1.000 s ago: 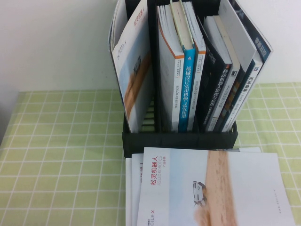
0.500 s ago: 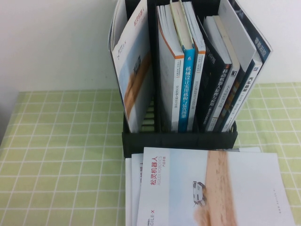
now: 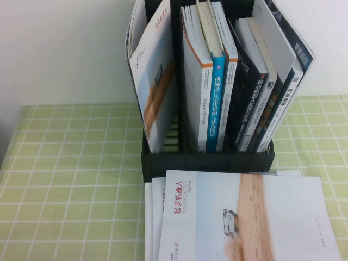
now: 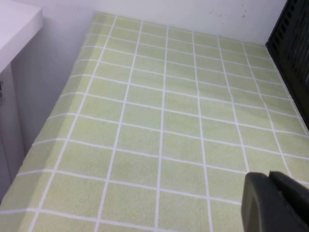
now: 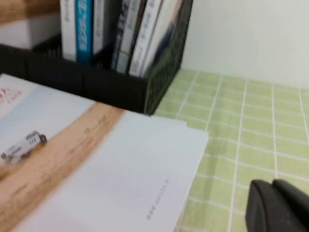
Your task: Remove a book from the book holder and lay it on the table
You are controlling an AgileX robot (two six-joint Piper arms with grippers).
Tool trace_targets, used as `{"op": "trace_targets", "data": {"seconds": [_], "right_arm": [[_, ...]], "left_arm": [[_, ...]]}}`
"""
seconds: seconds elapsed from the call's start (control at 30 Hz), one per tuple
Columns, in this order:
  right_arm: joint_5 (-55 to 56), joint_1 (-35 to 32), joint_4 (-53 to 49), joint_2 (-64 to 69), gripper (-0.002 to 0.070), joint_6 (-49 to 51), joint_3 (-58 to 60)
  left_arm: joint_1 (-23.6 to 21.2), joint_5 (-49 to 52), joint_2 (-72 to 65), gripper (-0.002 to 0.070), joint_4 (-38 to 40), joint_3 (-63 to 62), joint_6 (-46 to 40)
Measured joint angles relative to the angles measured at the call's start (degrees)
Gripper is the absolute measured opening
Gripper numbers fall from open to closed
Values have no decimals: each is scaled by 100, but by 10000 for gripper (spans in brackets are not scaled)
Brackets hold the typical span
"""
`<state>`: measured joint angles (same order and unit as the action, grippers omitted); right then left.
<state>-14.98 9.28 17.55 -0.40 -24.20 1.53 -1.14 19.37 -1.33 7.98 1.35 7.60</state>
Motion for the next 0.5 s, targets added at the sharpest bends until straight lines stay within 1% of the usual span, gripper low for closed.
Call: {"op": "trace_targets", "data": {"seconds": [0.1,0.17,0.5], "right_arm": [[-570,-423,-143,-12,-1,302,0],[-647,-574,-219,-12,-1,512,12],[-659,-649,-242,-12,-1,885,12]], "left_arm": [[0,0,3,-3,0,0,0],[0,0,13,-3,0,0,0],[0,4,13,-3,0,0,3]]}}
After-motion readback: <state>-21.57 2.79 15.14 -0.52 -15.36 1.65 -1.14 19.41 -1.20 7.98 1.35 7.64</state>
